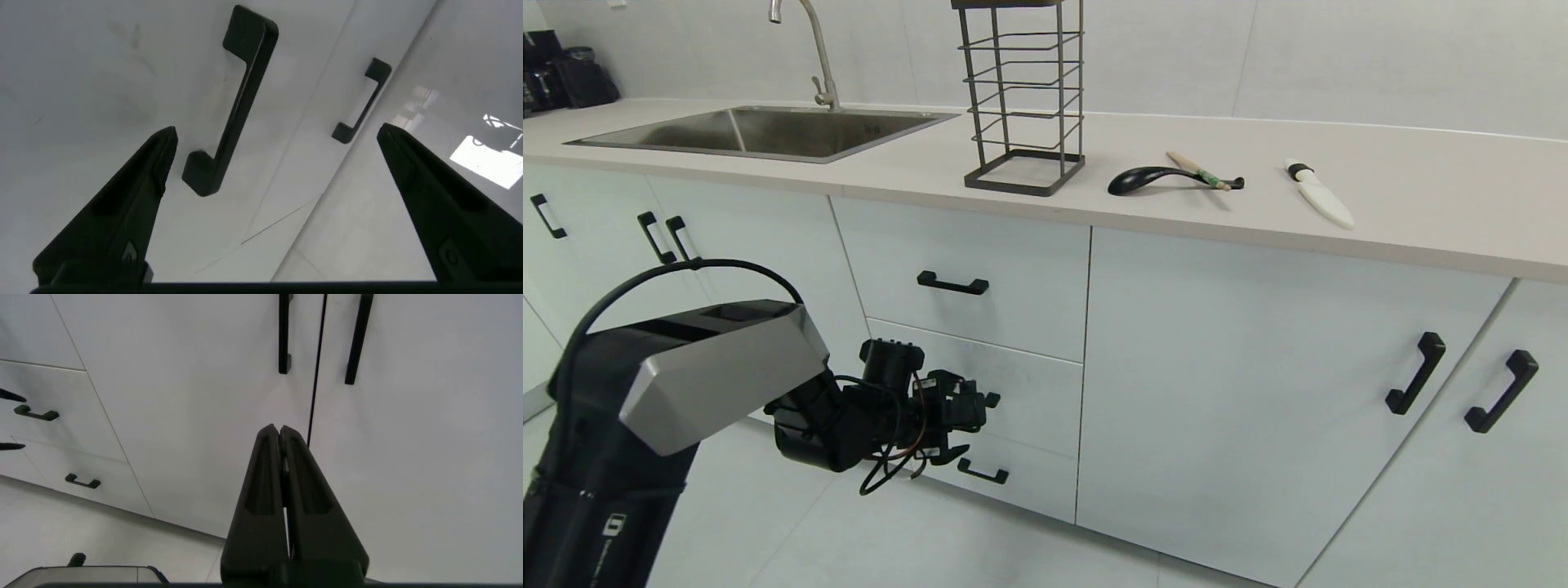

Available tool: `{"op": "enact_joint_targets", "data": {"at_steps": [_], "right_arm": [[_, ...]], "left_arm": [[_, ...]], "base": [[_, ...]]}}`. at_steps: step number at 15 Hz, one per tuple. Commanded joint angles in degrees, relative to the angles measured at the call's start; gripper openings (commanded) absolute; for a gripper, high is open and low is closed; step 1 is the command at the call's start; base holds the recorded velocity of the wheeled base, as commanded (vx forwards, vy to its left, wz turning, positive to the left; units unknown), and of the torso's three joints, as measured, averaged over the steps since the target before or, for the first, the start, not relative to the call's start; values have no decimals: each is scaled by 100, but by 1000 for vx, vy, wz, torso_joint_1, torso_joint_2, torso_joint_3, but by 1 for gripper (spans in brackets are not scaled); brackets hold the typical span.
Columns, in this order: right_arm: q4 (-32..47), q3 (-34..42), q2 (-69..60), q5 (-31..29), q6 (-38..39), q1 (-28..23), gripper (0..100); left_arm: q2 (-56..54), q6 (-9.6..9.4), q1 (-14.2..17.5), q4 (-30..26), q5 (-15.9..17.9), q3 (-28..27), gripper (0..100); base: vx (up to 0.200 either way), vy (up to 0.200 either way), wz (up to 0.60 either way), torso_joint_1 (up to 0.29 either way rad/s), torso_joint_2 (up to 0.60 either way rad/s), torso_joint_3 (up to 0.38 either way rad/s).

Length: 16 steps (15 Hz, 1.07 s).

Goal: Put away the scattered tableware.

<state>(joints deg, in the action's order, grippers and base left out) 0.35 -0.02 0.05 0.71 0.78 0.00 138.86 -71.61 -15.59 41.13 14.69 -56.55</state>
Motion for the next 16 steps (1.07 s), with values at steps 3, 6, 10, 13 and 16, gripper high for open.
{"op": "enact_joint_targets", "data": {"at_steps": [3,6,10,13,16], "right_arm": [[0,-6,4,8,1,0,0],[0,2,4,8,1,0,0],[0,2,4,0,1,0,0],[0,2,4,0,1,0,0],[0,2,4,0,1,0,0]], "left_arm": [[238,-2,-23,9,-1,-66,100],[370,-2,-49,44,-1,-102,100],[431,-2,-102,9,16,-172,100],[361,-20,-93,62,16,206,100],[238,-11,-128,62,16,461,100]], "base": [[0,0,0,0,0,0],[0,0,0,0,0,0],[0,0,0,0,0,0],[0,0,0,0,0,0],[0,0,0,0,0,0]]}}
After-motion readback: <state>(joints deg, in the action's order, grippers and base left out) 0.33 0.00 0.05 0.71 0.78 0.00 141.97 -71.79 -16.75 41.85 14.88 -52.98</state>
